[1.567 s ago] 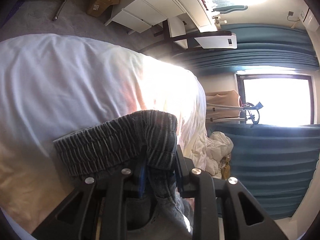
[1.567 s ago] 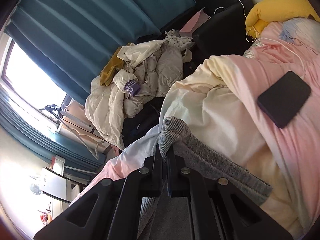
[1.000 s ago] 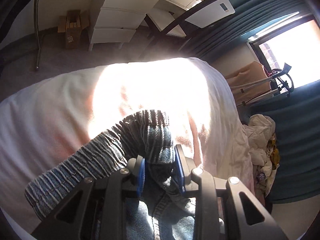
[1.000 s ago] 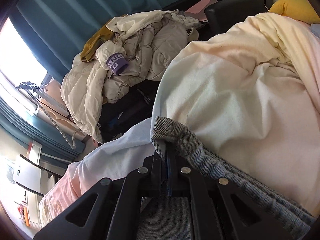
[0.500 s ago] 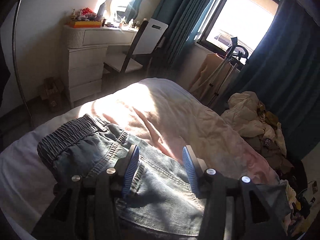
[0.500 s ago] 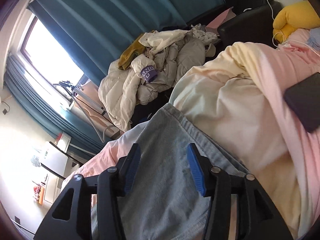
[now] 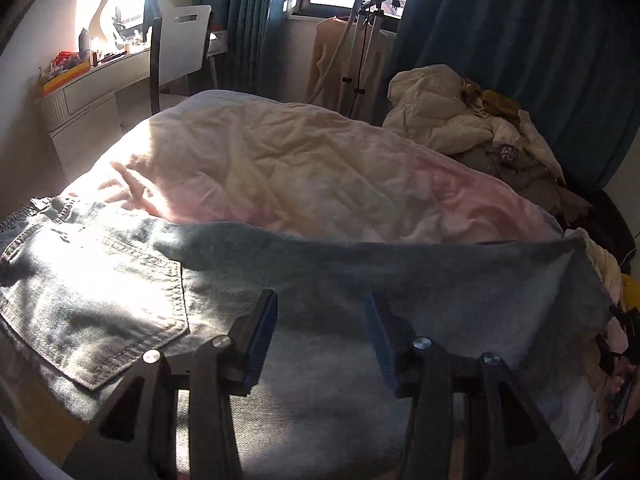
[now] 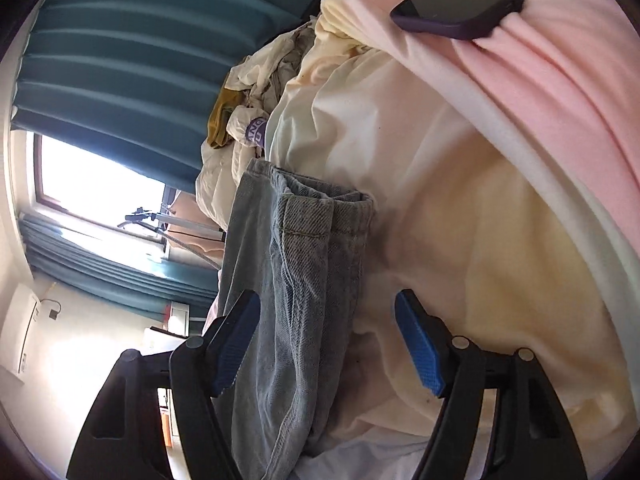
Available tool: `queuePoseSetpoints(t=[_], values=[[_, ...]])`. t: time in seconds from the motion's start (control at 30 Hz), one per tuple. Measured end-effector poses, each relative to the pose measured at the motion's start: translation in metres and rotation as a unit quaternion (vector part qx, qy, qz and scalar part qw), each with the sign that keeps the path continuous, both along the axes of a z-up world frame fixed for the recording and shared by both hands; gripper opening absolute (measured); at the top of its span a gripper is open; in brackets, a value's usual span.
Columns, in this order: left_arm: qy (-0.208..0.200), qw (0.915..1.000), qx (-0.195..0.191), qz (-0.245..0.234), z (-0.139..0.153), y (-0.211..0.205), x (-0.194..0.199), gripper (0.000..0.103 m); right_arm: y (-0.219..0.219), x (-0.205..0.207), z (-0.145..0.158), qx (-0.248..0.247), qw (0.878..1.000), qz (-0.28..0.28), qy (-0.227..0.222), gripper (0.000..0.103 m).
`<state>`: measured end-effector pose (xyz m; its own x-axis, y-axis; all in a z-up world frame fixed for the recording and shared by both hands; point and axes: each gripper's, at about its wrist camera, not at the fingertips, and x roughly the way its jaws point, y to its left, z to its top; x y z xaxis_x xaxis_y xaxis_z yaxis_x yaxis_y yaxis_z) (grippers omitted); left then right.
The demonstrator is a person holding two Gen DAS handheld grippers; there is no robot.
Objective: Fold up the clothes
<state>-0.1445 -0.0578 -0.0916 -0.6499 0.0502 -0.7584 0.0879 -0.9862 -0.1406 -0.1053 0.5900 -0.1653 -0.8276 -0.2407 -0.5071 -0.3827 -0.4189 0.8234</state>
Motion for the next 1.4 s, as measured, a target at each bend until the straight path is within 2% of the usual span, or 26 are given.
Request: queuePoseSetpoints(t=[0.13,0.27,0.4,0.5,0.57,0.67,0.73,0.8,1.03,1.2,1.4], values=[[-0.041,0.9988,-0.013,0.025,-0.033,-0.002,-0.016,0.047,-0.002,-0.024,-0.011,0.018,0.999,0.028,0.020,0.071],[-0.047,0.9974,-0.038,0.039,-0.052,0.002,-0.022,0.047,-0.004,-0.047,-0.014,0.061,0.997,0.043,0.035,0.071],[-0.042,0.9959,-0.066,0.047,-0.062,0.010,-0.025,0.048,-0.006,-0.058,-0.023,0.080,0.996,0.034,0.020,0.069],[-0.039,0.9955,-0.072,0.048,-0.065,0.011,-0.026,0.048,-0.008,-0.059,-0.026,0.097,0.995,0.023,0.002,0.053],[-0.039,0.9955,-0.071,0.048,-0.064,0.011,-0.026,0.048,-0.008,-0.054,-0.023,0.106,0.994,0.011,-0.004,0.037],[-0.040,0.9961,-0.064,0.047,-0.063,0.009,-0.026,0.048,-0.012,-0.045,-0.014,0.119,0.993,-0.006,-0.005,0.027],[-0.041,0.9963,-0.060,0.045,-0.062,0.008,-0.025,0.048,-0.020,-0.039,-0.001,0.141,0.990,-0.014,-0.006,0.016],[-0.043,0.9964,-0.061,0.041,-0.061,0.007,-0.025,0.048,-0.030,-0.031,0.019,0.165,0.986,-0.025,0.001,0.012],[-0.049,0.9973,-0.051,0.021,-0.054,0.003,-0.014,0.048,-0.062,-0.003,0.082,0.221,0.974,-0.047,0.025,0.009],[-0.044,0.9986,-0.022,0.020,-0.044,-0.012,-0.001,0.048,-0.113,-0.002,0.139,0.307,0.950,-0.015,0.047,0.009],[-0.029,0.9992,0.009,0.028,-0.022,-0.037,0.018,0.048,-0.187,-0.010,0.203,0.348,0.933,0.013,0.092,0.009]])
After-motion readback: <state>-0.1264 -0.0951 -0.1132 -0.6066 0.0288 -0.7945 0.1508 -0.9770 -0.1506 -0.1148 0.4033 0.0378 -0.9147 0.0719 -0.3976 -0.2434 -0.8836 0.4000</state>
